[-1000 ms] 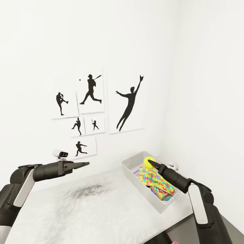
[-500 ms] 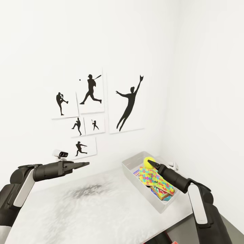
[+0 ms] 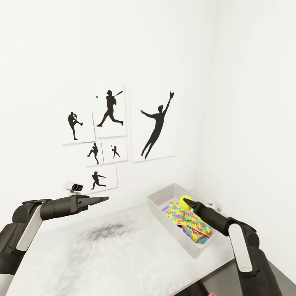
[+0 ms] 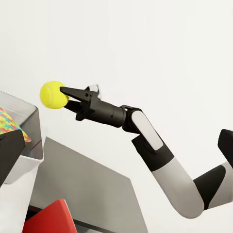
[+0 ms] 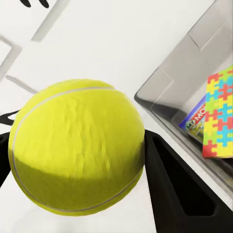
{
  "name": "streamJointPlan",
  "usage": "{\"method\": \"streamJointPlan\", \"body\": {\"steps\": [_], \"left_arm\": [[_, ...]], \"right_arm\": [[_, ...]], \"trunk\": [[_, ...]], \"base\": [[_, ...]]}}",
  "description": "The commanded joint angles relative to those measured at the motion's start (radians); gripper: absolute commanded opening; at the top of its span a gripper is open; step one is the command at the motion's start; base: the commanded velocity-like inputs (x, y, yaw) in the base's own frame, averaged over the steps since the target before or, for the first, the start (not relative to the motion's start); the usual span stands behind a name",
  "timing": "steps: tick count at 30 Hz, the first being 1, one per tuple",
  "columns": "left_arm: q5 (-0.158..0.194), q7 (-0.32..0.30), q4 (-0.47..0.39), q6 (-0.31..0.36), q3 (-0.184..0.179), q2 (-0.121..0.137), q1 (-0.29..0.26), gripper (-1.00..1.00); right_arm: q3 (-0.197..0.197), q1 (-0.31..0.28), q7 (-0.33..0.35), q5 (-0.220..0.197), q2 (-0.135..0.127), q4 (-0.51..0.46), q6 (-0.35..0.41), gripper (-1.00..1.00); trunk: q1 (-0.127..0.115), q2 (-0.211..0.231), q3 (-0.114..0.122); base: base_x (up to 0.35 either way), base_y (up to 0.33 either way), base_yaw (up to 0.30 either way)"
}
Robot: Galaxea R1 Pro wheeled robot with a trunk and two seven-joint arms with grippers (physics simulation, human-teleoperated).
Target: Put all the toys in the child's room - the three board games (two on the bed and one on the table), the two jigsaw puzzles on the table, and the tennis ball on the table - inside the toy box on the table in the child's room.
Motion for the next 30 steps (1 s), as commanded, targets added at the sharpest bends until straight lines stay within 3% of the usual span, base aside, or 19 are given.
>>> {"method": "streamJointPlan", "body": {"steps": [1,24,26,30], "left_arm": [[0.003,-0.001,0.000,0.009,0.000,0.000,0.000,1.00],[0.003,-0.001,0.000,0.009,0.001,0.000,0.000,1.00],[0.003,-0.001,0.000,0.009,0.001,0.000,0.000,1.00],[0.003,-0.004,0.000,0.009,0.001,0.001,0.000,1.00]], "right_arm": [[-0.005,0.000,0.002,0.001,0.001,-0.002,0.007,-1.00],[-0.009,0.001,-0.013,0.015,-0.001,-0.008,-0.006,-1.00],[-0.010,0.001,-0.039,0.017,-0.001,-0.007,-0.007,-1.00],[-0.011,0.000,-0.153,0.015,-0.009,-0.005,-0.009,-1.00]], "trunk": [[0.000,-0.001,0.000],[0.000,-0.001,0.000],[0.000,-0.001,0.000],[0.000,-0.001,0.000]], "base": [[0.000,0.000,0.000],[0.000,0.000,0.000],[0.000,0.000,0.000],[0.000,0.000,0.000]]}}
